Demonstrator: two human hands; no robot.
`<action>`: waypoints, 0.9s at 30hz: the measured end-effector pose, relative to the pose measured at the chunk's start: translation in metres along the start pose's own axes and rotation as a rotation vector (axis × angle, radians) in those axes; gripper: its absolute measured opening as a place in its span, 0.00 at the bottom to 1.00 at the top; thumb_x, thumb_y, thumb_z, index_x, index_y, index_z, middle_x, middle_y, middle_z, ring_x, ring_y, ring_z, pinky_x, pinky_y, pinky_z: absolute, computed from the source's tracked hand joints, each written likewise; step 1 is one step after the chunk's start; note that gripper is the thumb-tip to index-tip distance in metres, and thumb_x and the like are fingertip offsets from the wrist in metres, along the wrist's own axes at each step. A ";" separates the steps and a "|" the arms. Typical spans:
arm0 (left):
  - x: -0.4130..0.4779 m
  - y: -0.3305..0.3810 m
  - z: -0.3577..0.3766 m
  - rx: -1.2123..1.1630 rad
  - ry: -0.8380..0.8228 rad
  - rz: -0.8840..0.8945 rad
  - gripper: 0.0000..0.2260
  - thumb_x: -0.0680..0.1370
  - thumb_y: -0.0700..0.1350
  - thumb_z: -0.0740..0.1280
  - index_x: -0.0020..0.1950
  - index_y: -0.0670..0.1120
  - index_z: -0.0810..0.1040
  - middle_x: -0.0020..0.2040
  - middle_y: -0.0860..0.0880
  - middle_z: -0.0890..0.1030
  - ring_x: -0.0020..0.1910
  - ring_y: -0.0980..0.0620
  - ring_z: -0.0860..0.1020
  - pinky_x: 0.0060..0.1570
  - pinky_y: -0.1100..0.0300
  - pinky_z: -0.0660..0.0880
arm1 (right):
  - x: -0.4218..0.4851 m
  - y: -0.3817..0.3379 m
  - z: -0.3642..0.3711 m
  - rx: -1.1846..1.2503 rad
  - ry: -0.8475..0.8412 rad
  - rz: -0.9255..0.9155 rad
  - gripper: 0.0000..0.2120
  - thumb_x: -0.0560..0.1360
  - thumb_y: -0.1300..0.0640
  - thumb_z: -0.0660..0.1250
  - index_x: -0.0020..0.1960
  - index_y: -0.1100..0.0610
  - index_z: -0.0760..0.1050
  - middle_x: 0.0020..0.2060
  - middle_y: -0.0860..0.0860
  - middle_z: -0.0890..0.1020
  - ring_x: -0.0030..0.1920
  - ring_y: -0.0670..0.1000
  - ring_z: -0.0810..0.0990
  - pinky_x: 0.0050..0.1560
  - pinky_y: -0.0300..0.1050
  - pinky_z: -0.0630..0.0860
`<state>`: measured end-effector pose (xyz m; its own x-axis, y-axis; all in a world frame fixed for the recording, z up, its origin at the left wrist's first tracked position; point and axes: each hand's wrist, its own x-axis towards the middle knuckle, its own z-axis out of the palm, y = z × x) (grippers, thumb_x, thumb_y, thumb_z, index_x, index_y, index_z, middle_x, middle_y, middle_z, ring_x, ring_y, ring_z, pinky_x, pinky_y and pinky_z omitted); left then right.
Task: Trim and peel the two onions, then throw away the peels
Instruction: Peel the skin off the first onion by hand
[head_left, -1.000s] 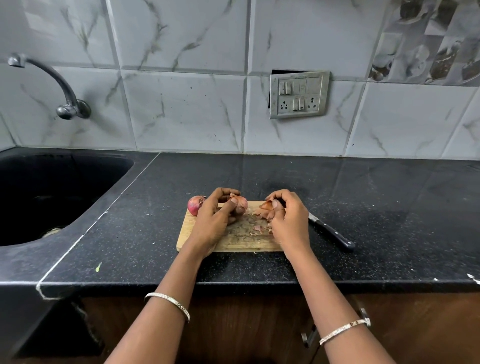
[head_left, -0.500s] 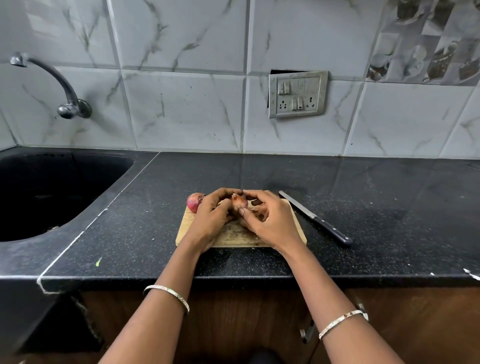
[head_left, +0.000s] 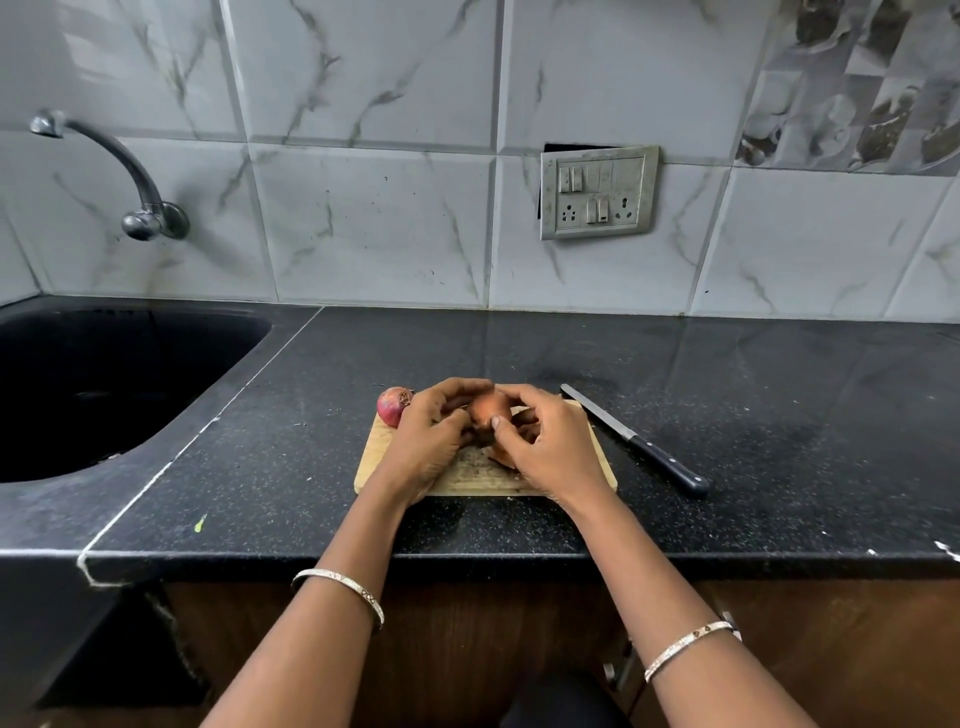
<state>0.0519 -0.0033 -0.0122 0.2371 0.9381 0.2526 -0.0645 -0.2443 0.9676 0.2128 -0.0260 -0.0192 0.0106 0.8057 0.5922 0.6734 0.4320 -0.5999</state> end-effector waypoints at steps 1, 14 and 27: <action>0.000 0.000 0.000 -0.020 -0.004 -0.002 0.19 0.79 0.26 0.57 0.64 0.40 0.79 0.58 0.43 0.84 0.56 0.49 0.84 0.48 0.63 0.81 | -0.001 -0.001 -0.001 -0.004 -0.007 -0.005 0.19 0.74 0.50 0.69 0.64 0.49 0.79 0.56 0.45 0.84 0.54 0.47 0.82 0.55 0.52 0.81; -0.003 0.000 -0.002 -0.099 -0.017 0.053 0.27 0.72 0.24 0.63 0.69 0.42 0.70 0.68 0.45 0.77 0.59 0.46 0.83 0.55 0.53 0.81 | 0.000 -0.004 -0.005 -0.002 -0.035 -0.051 0.13 0.73 0.51 0.73 0.57 0.47 0.77 0.52 0.44 0.80 0.52 0.45 0.78 0.54 0.47 0.77; -0.001 -0.002 0.000 0.006 -0.085 0.033 0.21 0.73 0.34 0.76 0.62 0.39 0.74 0.57 0.41 0.84 0.58 0.45 0.84 0.57 0.55 0.81 | 0.000 -0.006 -0.007 0.257 0.011 0.155 0.09 0.76 0.45 0.72 0.48 0.48 0.76 0.36 0.48 0.86 0.38 0.46 0.85 0.43 0.57 0.83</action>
<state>0.0520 -0.0037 -0.0146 0.3166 0.9053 0.2833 -0.0681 -0.2762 0.9587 0.2144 -0.0316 -0.0117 0.1074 0.8662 0.4880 0.4543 0.3938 -0.7991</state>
